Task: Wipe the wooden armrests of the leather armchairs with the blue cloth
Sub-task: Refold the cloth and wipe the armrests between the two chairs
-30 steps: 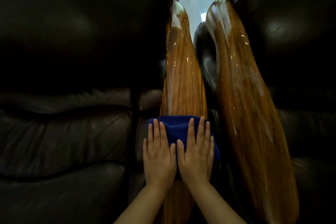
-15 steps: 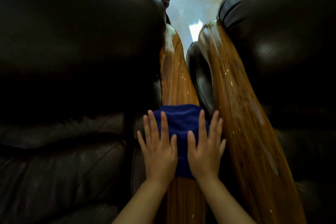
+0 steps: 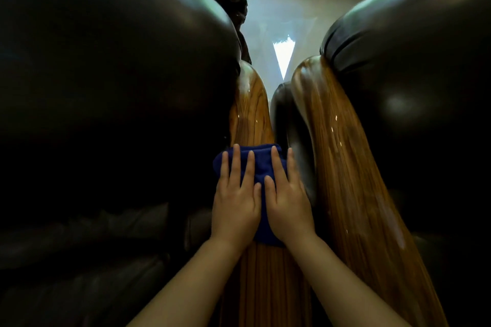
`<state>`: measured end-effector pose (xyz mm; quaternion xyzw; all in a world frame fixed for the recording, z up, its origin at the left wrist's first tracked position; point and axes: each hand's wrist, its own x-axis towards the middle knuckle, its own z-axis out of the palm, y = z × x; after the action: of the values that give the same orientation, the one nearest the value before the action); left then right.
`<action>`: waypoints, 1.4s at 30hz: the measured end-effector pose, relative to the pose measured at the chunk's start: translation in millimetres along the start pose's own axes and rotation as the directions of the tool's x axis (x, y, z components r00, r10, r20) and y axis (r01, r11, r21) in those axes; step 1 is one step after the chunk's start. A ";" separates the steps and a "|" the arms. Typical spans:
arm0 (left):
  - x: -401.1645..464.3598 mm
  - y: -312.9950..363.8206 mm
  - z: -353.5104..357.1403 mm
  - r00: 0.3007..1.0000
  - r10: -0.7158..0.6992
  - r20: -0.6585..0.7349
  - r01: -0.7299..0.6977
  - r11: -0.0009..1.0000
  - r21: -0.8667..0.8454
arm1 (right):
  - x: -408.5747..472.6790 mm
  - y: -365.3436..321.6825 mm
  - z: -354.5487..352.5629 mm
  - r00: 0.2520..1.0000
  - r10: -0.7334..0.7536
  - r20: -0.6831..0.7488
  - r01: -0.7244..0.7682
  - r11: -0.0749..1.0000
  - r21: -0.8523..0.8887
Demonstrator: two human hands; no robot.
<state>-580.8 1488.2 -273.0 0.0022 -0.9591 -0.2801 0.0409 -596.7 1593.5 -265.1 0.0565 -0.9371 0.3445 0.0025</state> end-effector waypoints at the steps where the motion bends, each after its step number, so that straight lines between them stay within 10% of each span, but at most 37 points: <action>1: 14.4 -1.5 -0.1 1.000 0.006 0.010 -0.006 0.998 0.070 | 15.7 -1.3 0.2 1.000 -0.019 0.012 0.019 1.000 0.018; 6: 82.4 -6.3 -3.2 0.999 -0.041 0.021 0.034 0.963 0.266 | 91.1 -4.4 5.7 0.994 -0.083 0.074 0.077 0.994 0.083; 17: 93.3 -17.9 -14.2 0.992 -0.069 0.109 0.089 0.979 -0.185 | 111.6 20.9 4.7 0.947 -0.134 0.292 0.012 0.924 0.383; 28: 95.7 -3.4 -25.7 0.981 -0.170 0.090 0.184 0.965 -0.186 | 119.7 16.4 -0.6 0.961 -0.067 0.269 -0.030 0.939 0.342; 33: 65.0 6.5 -46.5 0.988 -0.146 0.060 0.147 0.989 -0.018 | 81.3 2.4 -16.7 0.991 -0.118 0.059 0.115 0.992 0.058; 42: 14.3 67.9 -123.1 0.989 0.005 0.150 0.015 0.992 -0.128 | 42.2 -23.1 -121.6 0.942 -0.161 0.295 0.152 0.987 0.055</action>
<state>-584.0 1478.9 -132.0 -0.0192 -0.9394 -0.3408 -0.0320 -640.3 1650.3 -155.7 0.1821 -0.9138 0.3452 -0.1126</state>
